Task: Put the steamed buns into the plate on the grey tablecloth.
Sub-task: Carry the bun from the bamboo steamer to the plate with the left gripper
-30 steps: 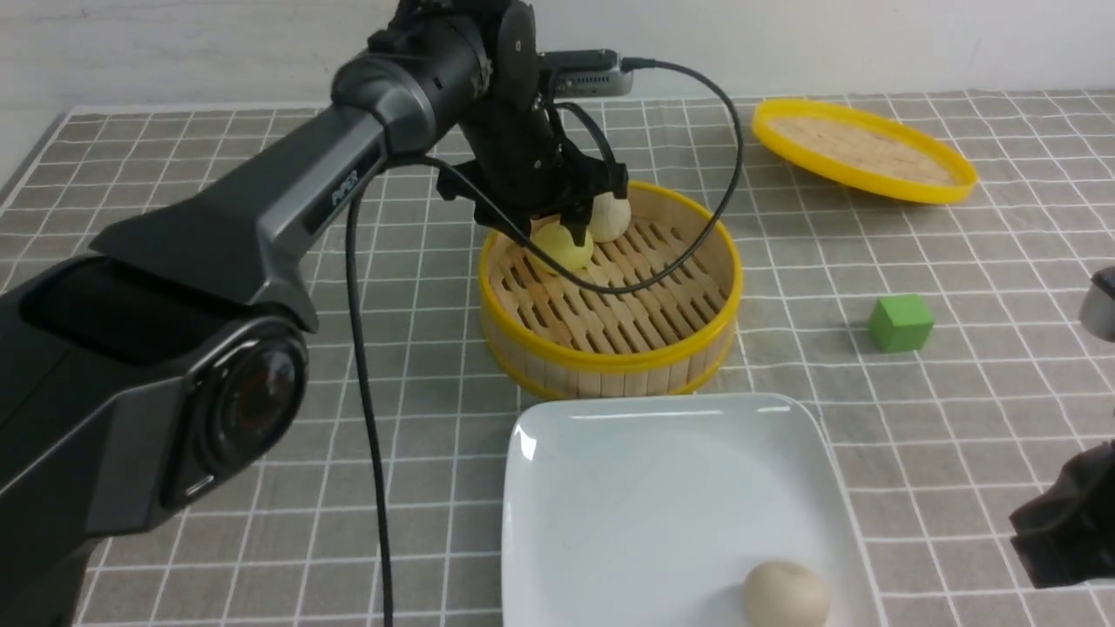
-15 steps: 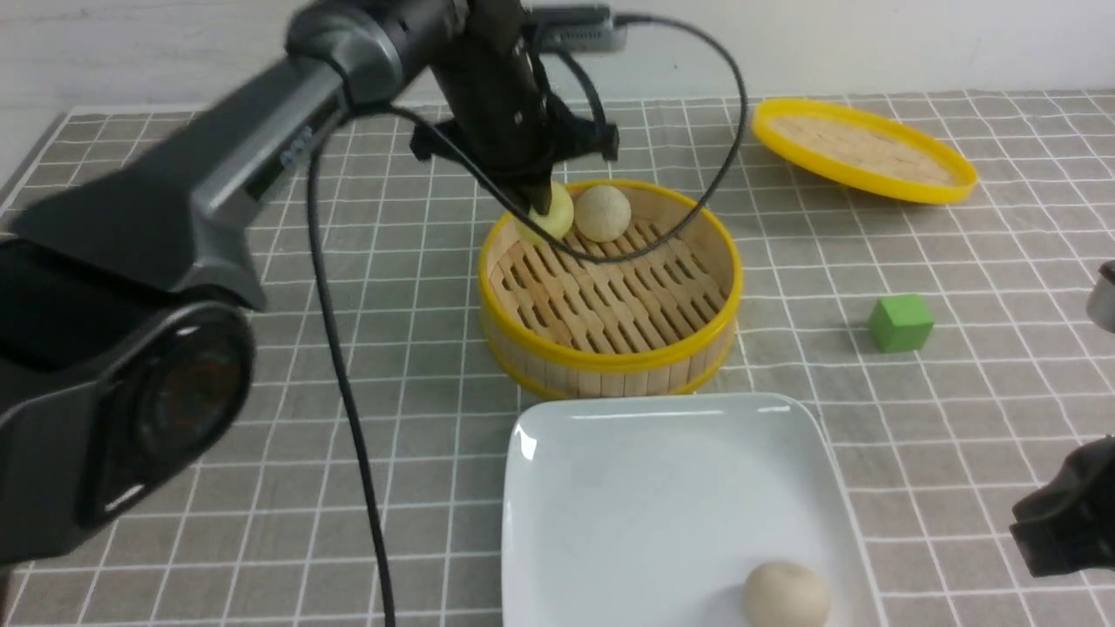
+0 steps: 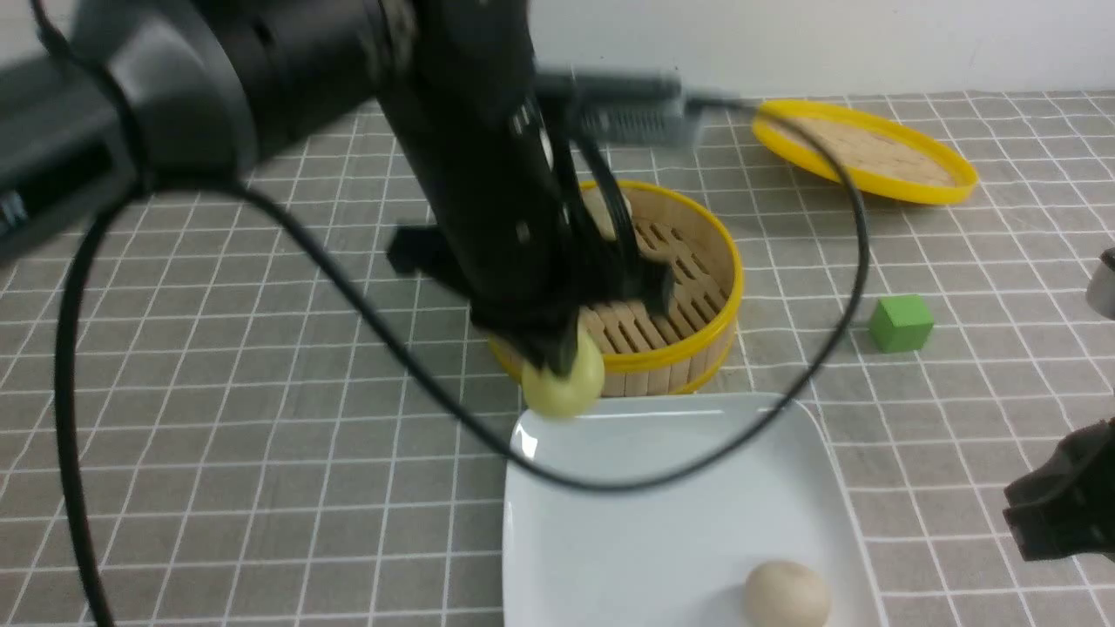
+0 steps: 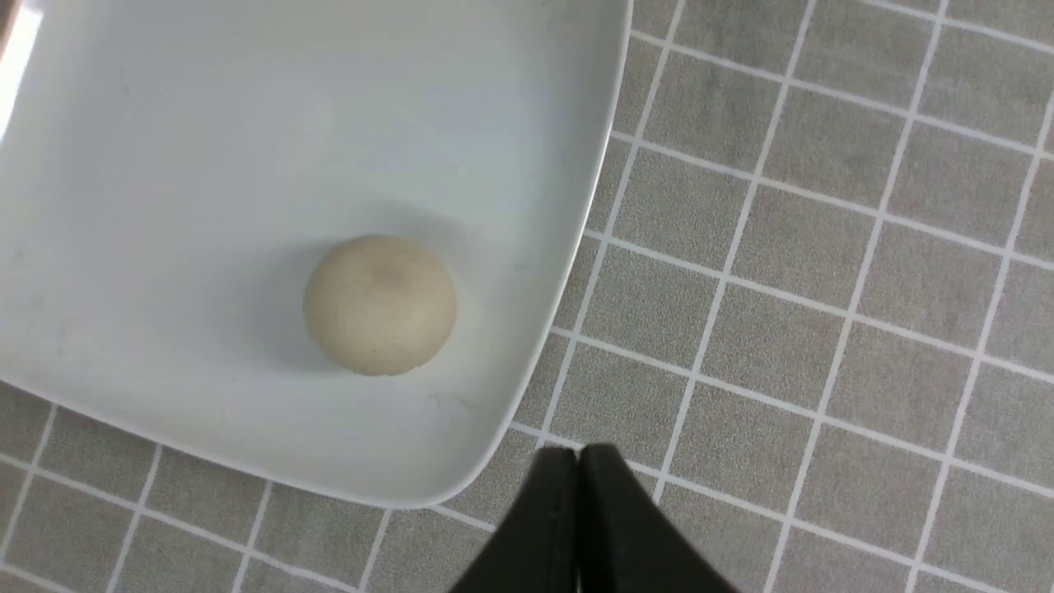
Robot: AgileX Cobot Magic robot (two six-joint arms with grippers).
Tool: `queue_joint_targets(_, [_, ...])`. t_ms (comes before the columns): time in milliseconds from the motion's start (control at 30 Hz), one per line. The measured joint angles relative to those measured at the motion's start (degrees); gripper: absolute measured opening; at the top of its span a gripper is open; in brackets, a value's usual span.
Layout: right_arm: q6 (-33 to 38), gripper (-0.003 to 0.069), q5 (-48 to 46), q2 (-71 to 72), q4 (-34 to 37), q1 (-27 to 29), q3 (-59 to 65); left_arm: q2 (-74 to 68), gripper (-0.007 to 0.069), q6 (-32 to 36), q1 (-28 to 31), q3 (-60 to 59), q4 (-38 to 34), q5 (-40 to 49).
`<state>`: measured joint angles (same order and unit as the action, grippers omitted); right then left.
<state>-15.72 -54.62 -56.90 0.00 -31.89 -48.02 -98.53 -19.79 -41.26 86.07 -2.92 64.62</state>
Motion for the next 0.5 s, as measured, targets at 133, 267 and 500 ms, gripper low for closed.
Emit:
queue_joint_targets(133, [0.0, 0.0024, 0.9, 0.0, 0.0, 0.0, 0.0, -0.9, 0.0023, -2.9, -1.4, -8.4, -2.0, -6.9])
queue_joint_targets(267, [0.0, 0.0029, 1.4, 0.0, 0.0, 0.0, 0.0, -4.5, 0.0051, -3.7, -1.5, -11.2, -5.0, -11.0])
queue_joint_targets(500, [-0.1, 0.0038, 2.2, 0.0, 0.0, 0.0, 0.0, -7.7, 0.0251, -3.9, -1.5, -10.9, -6.1, -14.1])
